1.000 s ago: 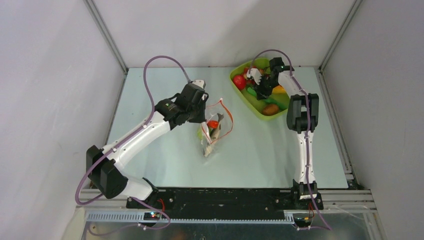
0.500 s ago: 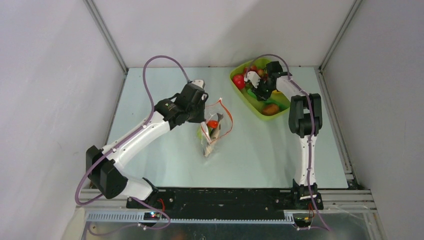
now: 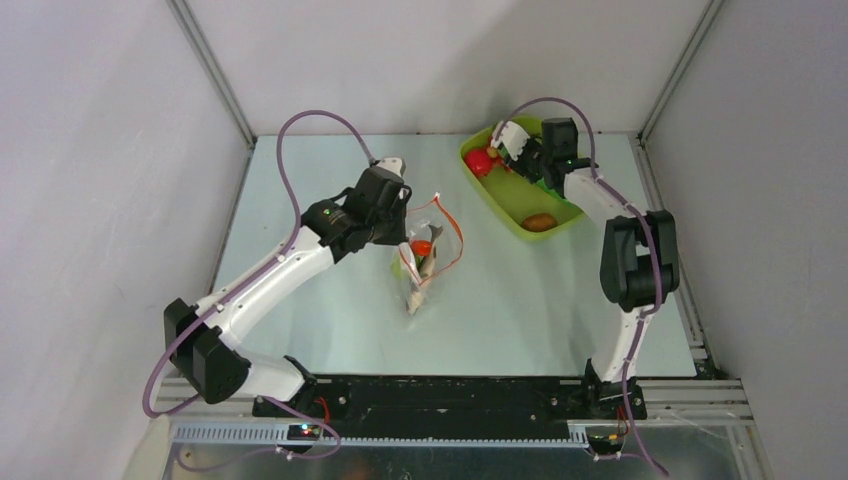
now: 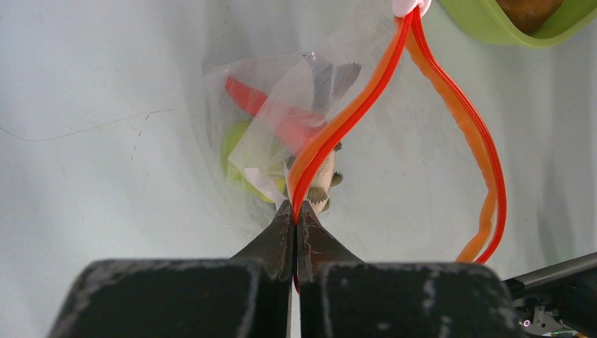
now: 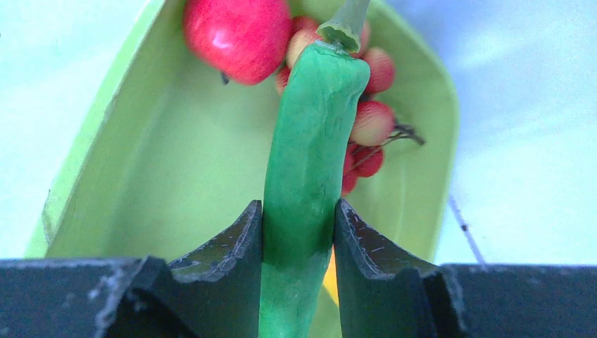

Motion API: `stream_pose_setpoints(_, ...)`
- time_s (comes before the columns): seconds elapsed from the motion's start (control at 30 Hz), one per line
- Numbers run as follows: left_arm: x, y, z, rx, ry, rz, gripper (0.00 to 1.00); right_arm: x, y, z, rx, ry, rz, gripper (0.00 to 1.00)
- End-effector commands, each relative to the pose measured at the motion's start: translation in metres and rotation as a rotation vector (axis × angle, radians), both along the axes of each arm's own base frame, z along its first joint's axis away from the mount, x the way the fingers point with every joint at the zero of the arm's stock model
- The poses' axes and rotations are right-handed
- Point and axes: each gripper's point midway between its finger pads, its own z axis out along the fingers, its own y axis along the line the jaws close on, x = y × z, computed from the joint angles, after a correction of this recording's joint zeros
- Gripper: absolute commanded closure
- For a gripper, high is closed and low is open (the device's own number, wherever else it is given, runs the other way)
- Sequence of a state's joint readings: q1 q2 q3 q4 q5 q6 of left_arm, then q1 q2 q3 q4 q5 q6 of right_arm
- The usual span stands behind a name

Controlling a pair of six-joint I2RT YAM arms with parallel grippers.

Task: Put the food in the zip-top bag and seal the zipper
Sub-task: Pick up the fake vegetable from the bin, then place the fake vegetable in the zipper food storage bag.

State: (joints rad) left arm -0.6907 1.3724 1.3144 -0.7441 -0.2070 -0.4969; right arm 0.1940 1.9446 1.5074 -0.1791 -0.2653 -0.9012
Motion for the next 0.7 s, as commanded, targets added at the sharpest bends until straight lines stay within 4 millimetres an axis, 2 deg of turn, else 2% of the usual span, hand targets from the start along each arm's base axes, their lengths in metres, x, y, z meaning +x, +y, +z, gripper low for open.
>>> stream_pose_setpoints(0.0, 0.001, 0.005, 0.011, -0.029, -0.042, 0.024, 1.00, 0.005, 0.001, 0.063, 0.058, -0.172, -0.028, 1.00)
stream_pose_setpoints(0.03, 0.002, 0.005, 0.011, -0.032, -0.042, 0.023, 1.00, 0.002, 0.000, 0.062, 0.059, -0.171, -0.030, 1.00)
stream_pose_setpoints(0.07, 0.001, 0.004, 0.011, -0.034, -0.042, 0.025, 1.00, 0.001, 0.000, 0.072, 0.071, -0.197, -0.031, 1.00)
stream_pose_setpoints(0.1, 0.001, 0.004, 0.011, -0.036, -0.041, 0.025, 1.00, -0.002, 0.000, 0.070, 0.077, -0.194, -0.032, 1.00)
stream_pose_setpoints(0.17, 0.002, 0.002, 0.011, -0.044, -0.041, 0.026, 1.00, -0.005, 0.001, 0.085, 0.116, -0.235, -0.039, 1.00)
stream_pose_setpoints(0.37, 0.005, -0.001, 0.016, -0.080, -0.047, 0.047, 1.00, -0.018, 0.011, 0.147, 0.319, -0.353, -0.058, 1.00)
stream_pose_setpoints(0.5, 0.007, -0.006, 0.021, -0.117, -0.051, 0.063, 1.00, -0.048, 0.025, 0.197, 0.550, -0.368, -0.043, 1.00)
stream_pose_setpoints(0.57, 0.010, -0.008, 0.020, -0.137, -0.045, 0.075, 1.00, -0.069, 0.036, 0.222, 0.696, -0.349, -0.014, 1.00)
stream_pose_setpoints(0.63, 0.011, -0.013, 0.019, -0.160, -0.031, 0.078, 1.00, -0.099, 0.053, 0.244, 0.831, -0.322, 0.071, 1.00)
stream_pose_setpoints(0.67, 0.011, -0.016, 0.018, -0.172, -0.021, 0.069, 1.00, -0.118, 0.064, 0.247, 0.868, -0.309, 0.117, 1.00)
